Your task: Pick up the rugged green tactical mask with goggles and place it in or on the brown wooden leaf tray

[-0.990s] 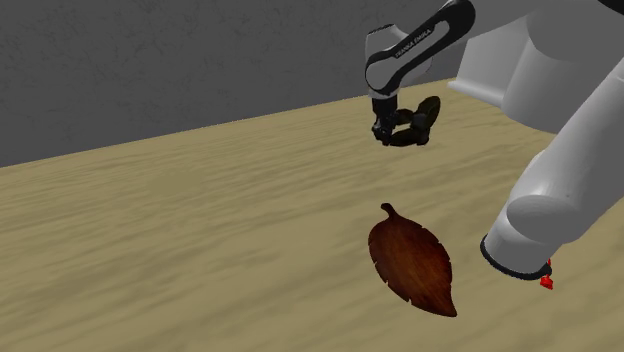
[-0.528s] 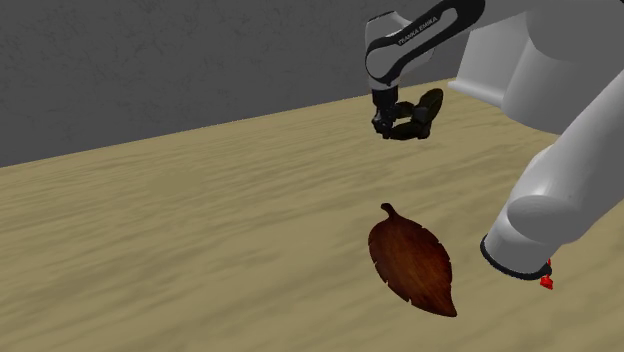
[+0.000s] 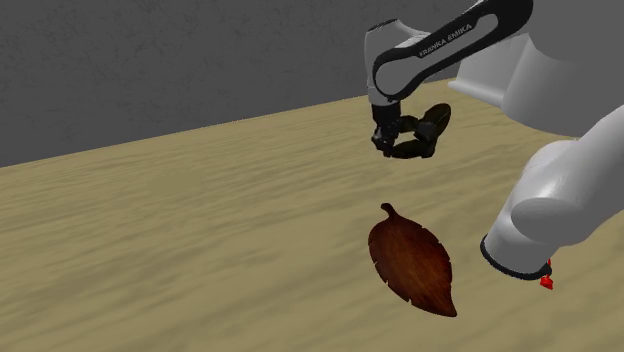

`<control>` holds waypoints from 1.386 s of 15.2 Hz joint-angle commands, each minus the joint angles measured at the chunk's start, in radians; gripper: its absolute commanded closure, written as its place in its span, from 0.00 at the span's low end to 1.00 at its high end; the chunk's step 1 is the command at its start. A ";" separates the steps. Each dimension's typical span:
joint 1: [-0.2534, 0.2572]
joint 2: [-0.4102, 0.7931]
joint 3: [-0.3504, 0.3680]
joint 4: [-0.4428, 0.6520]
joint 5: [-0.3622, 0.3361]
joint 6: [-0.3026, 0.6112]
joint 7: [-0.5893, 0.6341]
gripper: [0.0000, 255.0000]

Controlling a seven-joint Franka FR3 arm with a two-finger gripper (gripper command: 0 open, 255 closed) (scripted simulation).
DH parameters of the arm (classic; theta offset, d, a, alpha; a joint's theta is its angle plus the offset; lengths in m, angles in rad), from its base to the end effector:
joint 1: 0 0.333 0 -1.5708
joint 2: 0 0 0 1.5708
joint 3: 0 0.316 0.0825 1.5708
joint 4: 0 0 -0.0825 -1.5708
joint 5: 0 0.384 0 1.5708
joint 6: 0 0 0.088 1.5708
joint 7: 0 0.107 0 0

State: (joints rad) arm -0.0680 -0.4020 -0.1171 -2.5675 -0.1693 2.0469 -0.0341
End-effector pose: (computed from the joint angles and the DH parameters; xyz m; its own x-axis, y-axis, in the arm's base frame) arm 0.3838 -0.0803 0.3918 0.9904 -0.0575 -0.1257 -0.0463 -0.9949 0.0899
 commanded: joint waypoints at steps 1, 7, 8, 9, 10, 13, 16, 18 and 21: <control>0.021 -0.049 0.033 -0.047 0.017 -0.007 0.045 1.00; 0.103 -0.177 0.136 -0.164 0.095 -0.030 0.175 1.00; 0.120 -0.195 0.155 -0.180 0.112 -0.034 0.197 1.00; 0.137 -0.212 0.174 -0.194 0.129 -0.038 0.220 1.00; 0.155 -0.227 0.193 -0.207 0.148 -0.042 0.244 1.00; 0.214 -0.266 0.253 -0.238 0.207 -0.052 0.316 1.00; 0.276 -0.289 0.316 -0.257 0.270 -0.058 0.392 1.00; 0.318 -0.294 0.359 -0.262 0.313 -0.059 0.444 1.00; 0.379 -0.288 0.425 -0.259 0.377 -0.054 0.524 1.00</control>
State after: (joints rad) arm 0.2919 -0.6846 0.2895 -2.8156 0.1861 1.9882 0.4654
